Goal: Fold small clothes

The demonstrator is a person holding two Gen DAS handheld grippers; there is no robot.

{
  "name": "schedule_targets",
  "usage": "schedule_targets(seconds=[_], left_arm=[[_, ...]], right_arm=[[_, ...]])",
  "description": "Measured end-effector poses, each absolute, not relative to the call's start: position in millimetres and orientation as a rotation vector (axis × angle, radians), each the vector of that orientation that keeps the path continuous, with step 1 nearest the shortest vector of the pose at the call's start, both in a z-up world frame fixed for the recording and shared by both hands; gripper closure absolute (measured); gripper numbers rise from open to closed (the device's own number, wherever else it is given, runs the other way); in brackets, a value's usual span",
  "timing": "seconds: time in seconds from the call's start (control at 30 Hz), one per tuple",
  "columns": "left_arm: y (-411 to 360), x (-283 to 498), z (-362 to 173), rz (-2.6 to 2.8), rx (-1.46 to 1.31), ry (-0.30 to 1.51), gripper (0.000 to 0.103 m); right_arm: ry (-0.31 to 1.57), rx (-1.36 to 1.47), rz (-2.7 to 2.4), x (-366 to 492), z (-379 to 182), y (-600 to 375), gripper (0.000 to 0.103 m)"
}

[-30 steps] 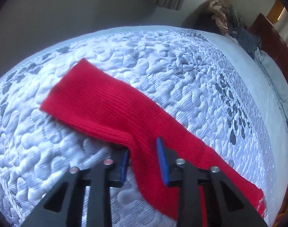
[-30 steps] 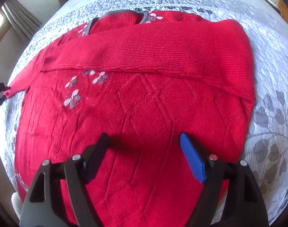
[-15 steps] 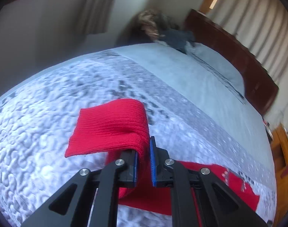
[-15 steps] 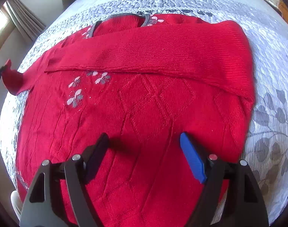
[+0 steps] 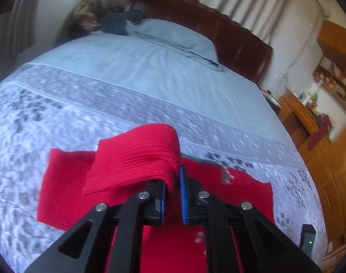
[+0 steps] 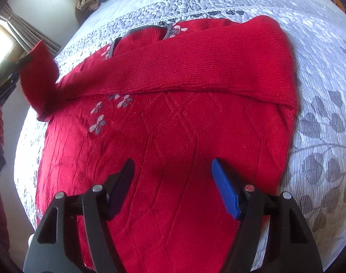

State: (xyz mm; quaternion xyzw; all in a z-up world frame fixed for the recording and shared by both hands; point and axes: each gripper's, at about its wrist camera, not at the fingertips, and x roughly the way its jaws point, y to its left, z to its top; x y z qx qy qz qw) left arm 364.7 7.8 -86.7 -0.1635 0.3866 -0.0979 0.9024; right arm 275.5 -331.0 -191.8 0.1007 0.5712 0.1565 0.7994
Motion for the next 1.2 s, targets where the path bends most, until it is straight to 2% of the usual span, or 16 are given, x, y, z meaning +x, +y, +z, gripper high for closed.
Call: schedule_targets(seconds=[0.17,0.4,0.43,0.47,0.53,0.6,0.63,0.73,0.83,0.93,1.03,1.1,1.2], left_arm=[[-62,370,-110,-0.298,-0.307,0.868,0.092],[-100,380,-178,-0.316,-0.276,1.035,0.091],[-99,380,-185,-0.312,-0.267,1.063,0.082],[-102,379,-193,-0.300,-0.257,1.092,0.068],[-97,374,-202,-0.288,-0.259,1.111,0.064],[-91,365,-196,-0.305,-0.264,1.122,0.051],[-83,356,-186,-0.327,-0.276,1.119,0.041],[-48,332,-157,-0.358,-0.300,1.062,0.032],[-1,317,-148,-0.240,-0.253,1.033,0.032],[38,321,-165,-0.110,-0.229,1.067,0.033],[54,336,-189,-0.074,-0.229,1.126,0.034],[61,345,-206,-0.075,-0.234,1.167,0.033],[62,348,-215,-0.094,-0.236,1.153,0.030]], right_arm=[[1.221,0.239,0.352,274,-193,-335,0.033],[1.221,0.248,0.362,274,-195,-337,0.033],[1.221,0.243,0.359,274,-195,-336,0.033],[1.222,0.233,0.356,274,-195,-335,0.033],[1.224,0.214,0.356,275,-196,-332,0.032],[1.227,0.200,0.356,275,-196,-331,0.032],[1.229,0.194,0.357,275,-196,-330,0.032],[1.248,0.184,0.352,276,-191,-328,0.032],[1.239,0.197,0.364,272,-178,-324,0.032],[1.269,0.198,0.381,271,-176,-311,0.032],[1.345,0.141,0.338,276,-195,-296,0.032],[1.358,0.123,0.332,278,-200,-292,0.026],[1.398,0.099,0.309,285,-195,-285,0.029]])
